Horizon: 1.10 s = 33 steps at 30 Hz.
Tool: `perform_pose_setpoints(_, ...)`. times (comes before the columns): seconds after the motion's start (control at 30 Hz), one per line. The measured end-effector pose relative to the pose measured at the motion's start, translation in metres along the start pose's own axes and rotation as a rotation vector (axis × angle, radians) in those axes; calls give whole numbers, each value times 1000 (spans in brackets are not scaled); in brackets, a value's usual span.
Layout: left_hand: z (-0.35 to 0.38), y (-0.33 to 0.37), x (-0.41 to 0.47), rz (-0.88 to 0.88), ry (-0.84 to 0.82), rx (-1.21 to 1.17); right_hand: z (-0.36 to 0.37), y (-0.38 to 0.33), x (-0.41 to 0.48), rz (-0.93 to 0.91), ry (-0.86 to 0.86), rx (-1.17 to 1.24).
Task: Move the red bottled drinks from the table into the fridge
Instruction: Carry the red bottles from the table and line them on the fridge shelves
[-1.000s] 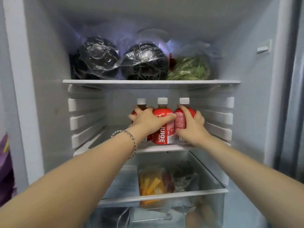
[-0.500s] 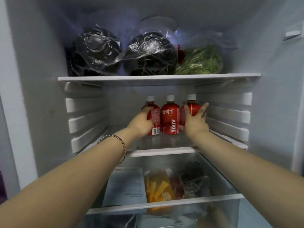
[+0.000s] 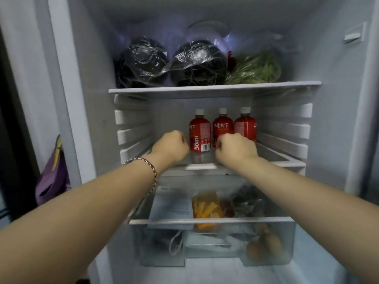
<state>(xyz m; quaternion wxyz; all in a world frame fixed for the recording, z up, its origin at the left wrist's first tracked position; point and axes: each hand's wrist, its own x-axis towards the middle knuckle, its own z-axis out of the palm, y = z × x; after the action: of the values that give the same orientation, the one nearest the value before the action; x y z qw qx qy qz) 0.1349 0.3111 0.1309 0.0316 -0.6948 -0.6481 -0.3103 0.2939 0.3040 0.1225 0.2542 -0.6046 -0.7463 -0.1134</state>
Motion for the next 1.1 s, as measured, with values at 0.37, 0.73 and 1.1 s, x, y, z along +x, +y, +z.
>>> perform_pose_setpoints(0.37, -59, -31, -211, -599, -217, 225, 9, -90, -117, -626, -426, 196)
perform_pose_setpoints(0.73, -123, 0, -522, -1232, -26, 409, -33, -211, -366, -1290, -559, 402)
perform_pose_setpoints(1.1, -190, 198, -898, -1885, 258, 553, -179, -233, -742, -1975, -605, 480)
